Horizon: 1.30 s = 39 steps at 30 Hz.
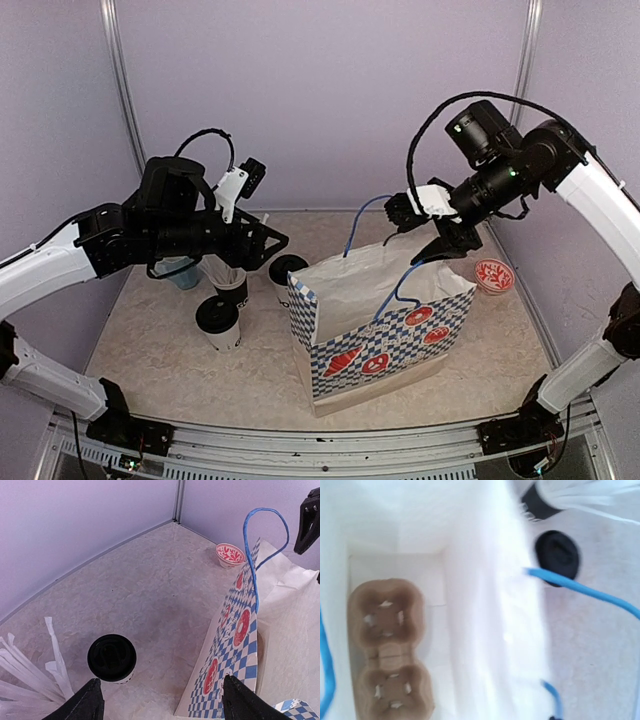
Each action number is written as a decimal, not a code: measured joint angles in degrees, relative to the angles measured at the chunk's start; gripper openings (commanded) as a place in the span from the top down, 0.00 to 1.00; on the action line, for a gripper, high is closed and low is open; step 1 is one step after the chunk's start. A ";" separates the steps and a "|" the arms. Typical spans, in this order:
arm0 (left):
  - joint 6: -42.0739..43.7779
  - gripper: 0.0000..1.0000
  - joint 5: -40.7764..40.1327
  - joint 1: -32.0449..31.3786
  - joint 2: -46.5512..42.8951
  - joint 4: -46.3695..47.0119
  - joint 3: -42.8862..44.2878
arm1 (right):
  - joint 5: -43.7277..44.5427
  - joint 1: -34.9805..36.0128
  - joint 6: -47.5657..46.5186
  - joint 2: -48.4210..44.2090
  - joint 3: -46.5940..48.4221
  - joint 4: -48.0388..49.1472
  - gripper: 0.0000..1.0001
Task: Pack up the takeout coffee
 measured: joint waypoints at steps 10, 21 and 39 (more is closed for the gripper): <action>-14.38 0.27 -11.63 2.91 1.11 -22.32 6.51 | -8.76 -10.16 1.57 -4.61 -4.98 6.08 0.43; -27.52 0.24 -8.81 9.22 3.78 -38.93 4.11 | -11.74 -12.04 6.75 -6.43 -9.79 13.97 0.38; -28.06 0.23 -5.92 10.49 14.51 -40.54 2.75 | -12.07 -12.04 7.91 -7.30 -14.10 17.73 0.37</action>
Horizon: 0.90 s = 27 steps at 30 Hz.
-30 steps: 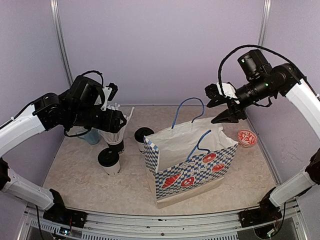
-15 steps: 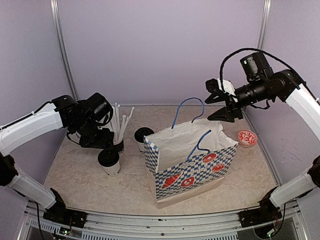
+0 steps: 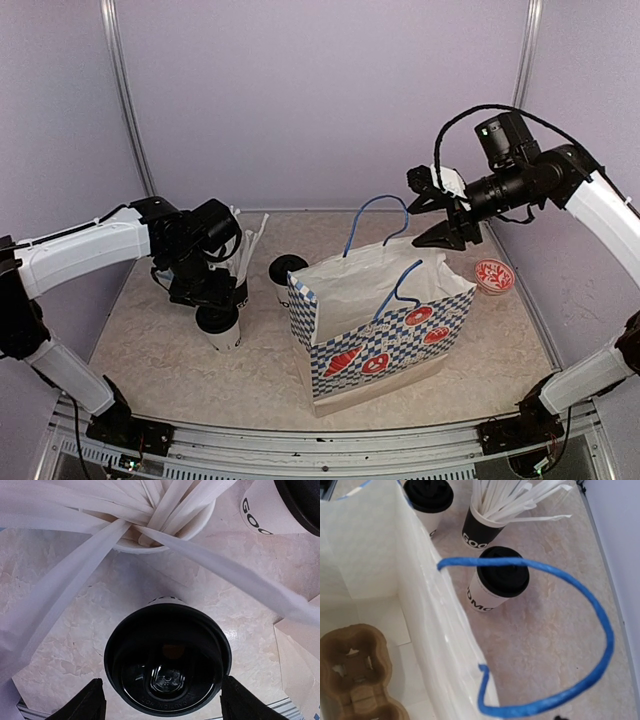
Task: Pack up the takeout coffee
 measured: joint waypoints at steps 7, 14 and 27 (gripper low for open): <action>0.35 0.23 0.20 0.13 2.10 0.02 0.00 | 0.00 0.00 -0.26 0.02 -0.42 0.33 0.37; 0.76 0.24 -0.33 0.11 3.19 0.00 0.13 | 0.00 0.00 -0.33 0.13 -1.03 0.63 0.37; 1.16 0.17 -0.15 -0.94 4.04 -0.44 0.35 | 0.00 0.00 -0.48 0.15 -1.53 0.76 0.37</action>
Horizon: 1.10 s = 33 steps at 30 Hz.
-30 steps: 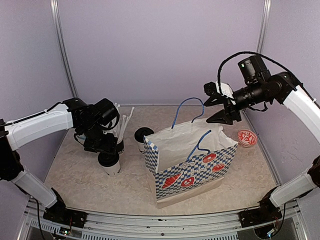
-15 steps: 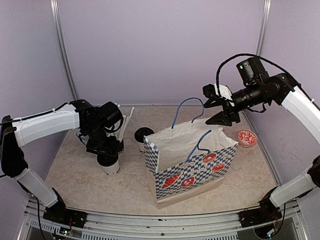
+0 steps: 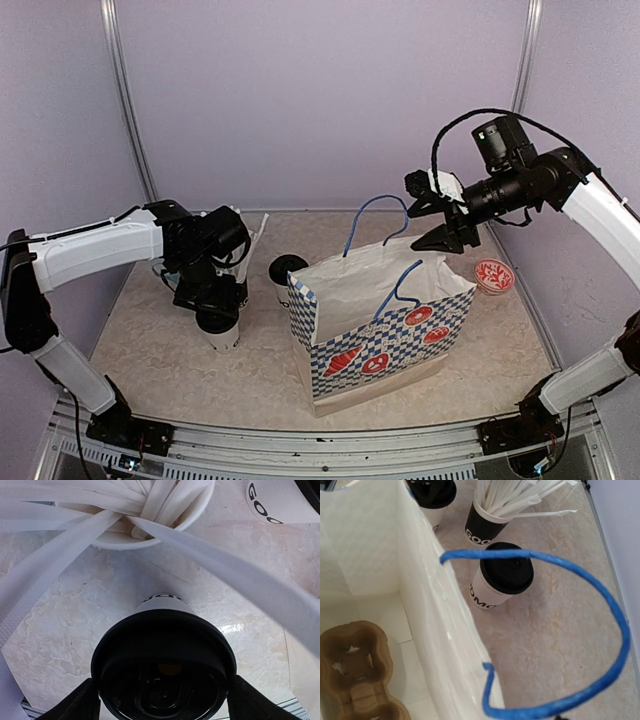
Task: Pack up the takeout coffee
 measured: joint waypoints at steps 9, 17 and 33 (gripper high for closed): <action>0.09 0.33 0.50 -0.24 0.22 0.15 0.07 | 0.11 0.00 0.02 0.31 0.00 0.07 0.37; -0.17 0.34 0.44 -3.52 0.00 -3.04 1.16 | 0.09 0.00 0.15 1.77 1.51 -0.44 0.31; -5.42 0.38 3.96 -14.73 -15.39 -5.62 5.31 | -0.13 0.00 -0.83 9.62 5.35 -5.33 0.33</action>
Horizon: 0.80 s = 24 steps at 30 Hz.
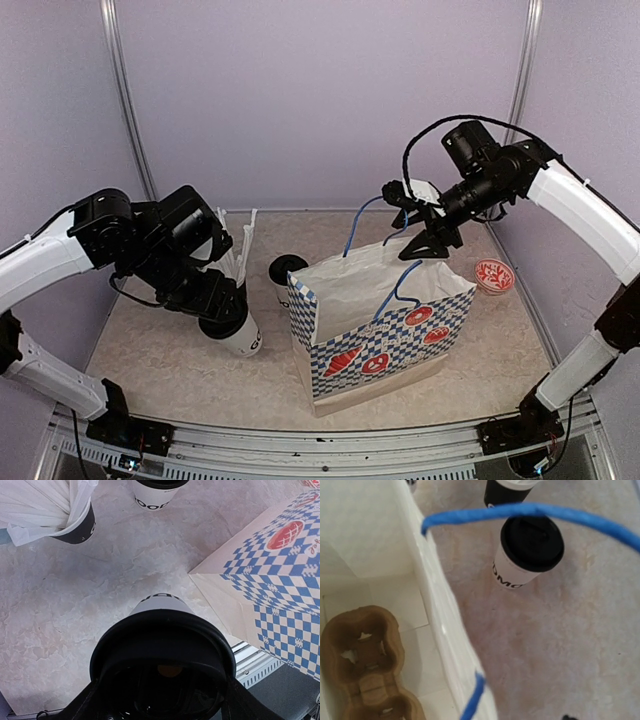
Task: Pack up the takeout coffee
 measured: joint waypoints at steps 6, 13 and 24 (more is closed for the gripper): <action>-0.39 0.40 0.26 -4.48 -0.15 -0.66 3.52 | -0.59 0.00 -0.07 3.02 1.14 -0.15 0.59; -0.42 0.42 -0.37 -7.78 0.85 -1.31 14.60 | -1.53 0.00 -0.48 6.32 3.91 -2.16 0.89; 2.45 0.45 2.34 -13.07 3.21 2.19 26.80 | 0.68 0.00 3.72 -3.17 -0.87 -1.77 0.96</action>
